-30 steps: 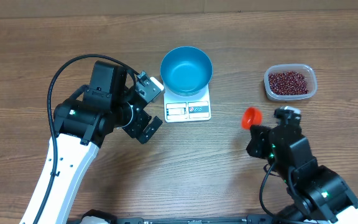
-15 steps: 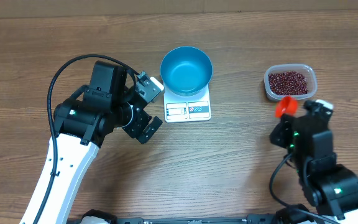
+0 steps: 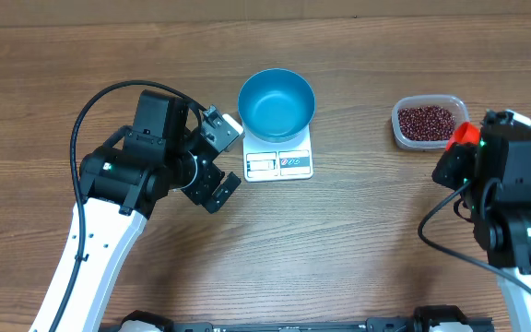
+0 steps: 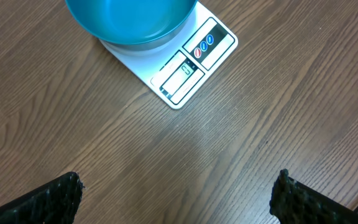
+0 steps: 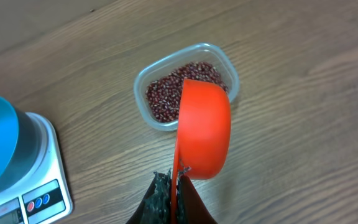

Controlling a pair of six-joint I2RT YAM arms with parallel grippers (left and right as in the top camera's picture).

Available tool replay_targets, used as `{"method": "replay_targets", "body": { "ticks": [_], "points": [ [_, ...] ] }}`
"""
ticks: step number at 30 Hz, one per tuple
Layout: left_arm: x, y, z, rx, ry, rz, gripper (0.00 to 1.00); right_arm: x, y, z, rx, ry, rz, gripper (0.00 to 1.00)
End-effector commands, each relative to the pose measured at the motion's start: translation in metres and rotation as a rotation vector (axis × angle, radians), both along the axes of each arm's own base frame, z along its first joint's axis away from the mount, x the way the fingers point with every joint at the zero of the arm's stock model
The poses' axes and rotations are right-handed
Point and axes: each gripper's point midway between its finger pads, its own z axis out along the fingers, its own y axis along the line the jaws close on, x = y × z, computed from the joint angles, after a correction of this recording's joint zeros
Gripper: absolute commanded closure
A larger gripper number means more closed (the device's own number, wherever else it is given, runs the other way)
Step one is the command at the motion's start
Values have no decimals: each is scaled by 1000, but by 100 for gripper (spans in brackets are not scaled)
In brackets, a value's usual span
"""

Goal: Scoop item into bowl and weigh 150g on scale
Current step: 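Move the red scoop with the right gripper over the bean tub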

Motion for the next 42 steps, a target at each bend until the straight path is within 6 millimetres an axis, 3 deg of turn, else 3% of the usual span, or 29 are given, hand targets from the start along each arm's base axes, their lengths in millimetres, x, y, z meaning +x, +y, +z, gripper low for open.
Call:
{"method": "replay_targets", "body": {
  "ticks": [1, 8, 16, 25, 30, 34, 42],
  "points": [
    [0, 0, -2, 1, 6, -10, 0, 12, 4, 17, -51, -15, 89, 96],
    [0, 0, -2, 1, 6, -10, 0, 18, 3, 10, -77, 14, 110, 96],
    [0, 0, -3, 1, 6, -9, 0, 35, 5, 28, -109, -80, 138, 96],
    [0, 0, -3, 1, 6, -10, 0, 21, 19, 12, -30, -5, 193, 96],
    [0, 0, -3, 1, 6, -9, 0, 32, 18, 24, -135, -52, 269, 96],
    [0, 0, -3, 1, 6, -9, 0, 41, 1, 26, -242, -6, 241, 96],
    [0, 0, -3, 1, 6, -9, 0, 83, -17, 27, -335, 171, 209, 96]
  ]
}}
